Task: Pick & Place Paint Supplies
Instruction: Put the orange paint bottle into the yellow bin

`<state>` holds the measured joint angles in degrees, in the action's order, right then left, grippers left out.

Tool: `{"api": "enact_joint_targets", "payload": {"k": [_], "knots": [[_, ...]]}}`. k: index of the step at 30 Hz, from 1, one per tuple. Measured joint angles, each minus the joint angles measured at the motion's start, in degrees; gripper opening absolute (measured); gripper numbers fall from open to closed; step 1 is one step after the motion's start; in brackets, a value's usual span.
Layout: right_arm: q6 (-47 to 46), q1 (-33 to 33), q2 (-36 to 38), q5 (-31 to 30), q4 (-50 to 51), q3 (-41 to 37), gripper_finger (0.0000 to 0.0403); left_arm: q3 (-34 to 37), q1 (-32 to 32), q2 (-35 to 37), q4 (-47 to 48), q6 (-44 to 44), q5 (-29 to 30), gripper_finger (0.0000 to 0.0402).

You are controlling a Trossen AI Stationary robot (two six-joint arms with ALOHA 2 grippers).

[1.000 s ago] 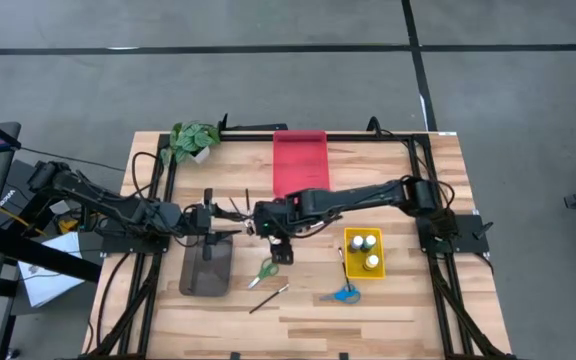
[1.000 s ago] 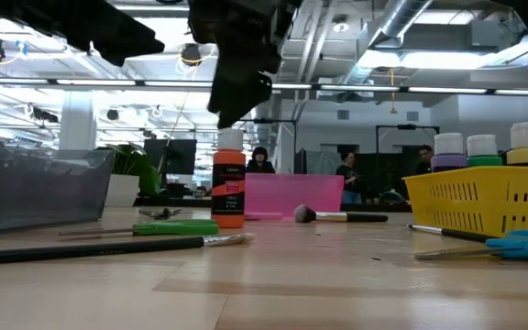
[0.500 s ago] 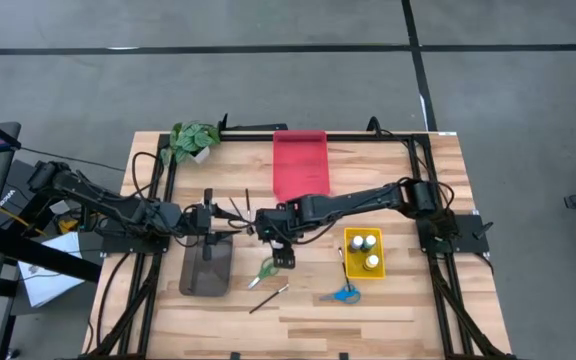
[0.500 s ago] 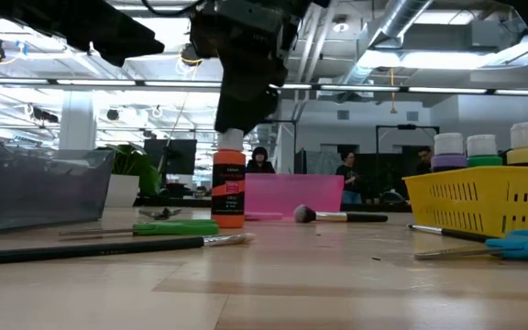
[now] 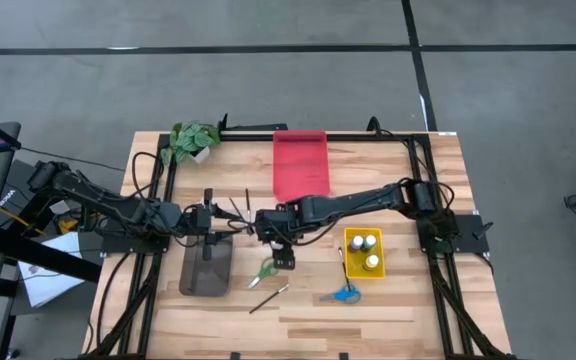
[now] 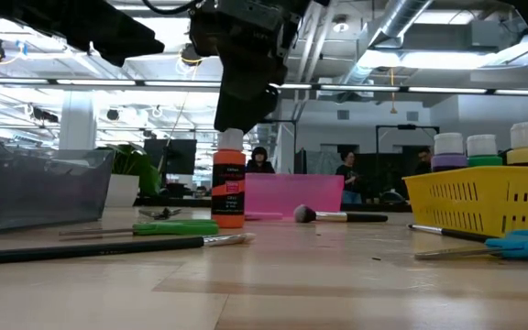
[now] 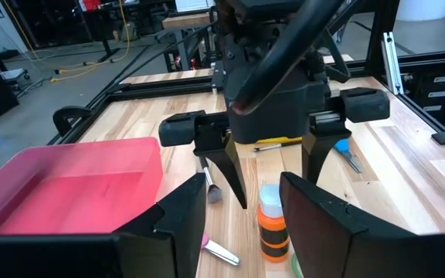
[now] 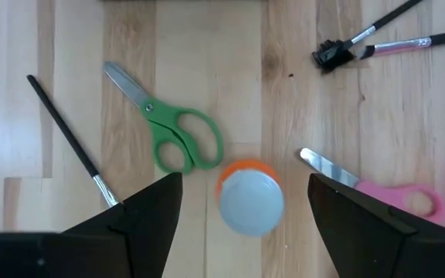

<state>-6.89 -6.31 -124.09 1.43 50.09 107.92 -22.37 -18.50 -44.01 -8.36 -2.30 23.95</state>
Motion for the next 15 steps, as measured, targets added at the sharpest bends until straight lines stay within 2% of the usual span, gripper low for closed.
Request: {"api": "enact_joint_targets", "payload": {"k": [15], "knots": [[0.3,0.1,0.0,-0.4,0.4,0.0,0.0276,0.0,0.0,0.0,0.0,0.0,-0.1,0.0158]]}}
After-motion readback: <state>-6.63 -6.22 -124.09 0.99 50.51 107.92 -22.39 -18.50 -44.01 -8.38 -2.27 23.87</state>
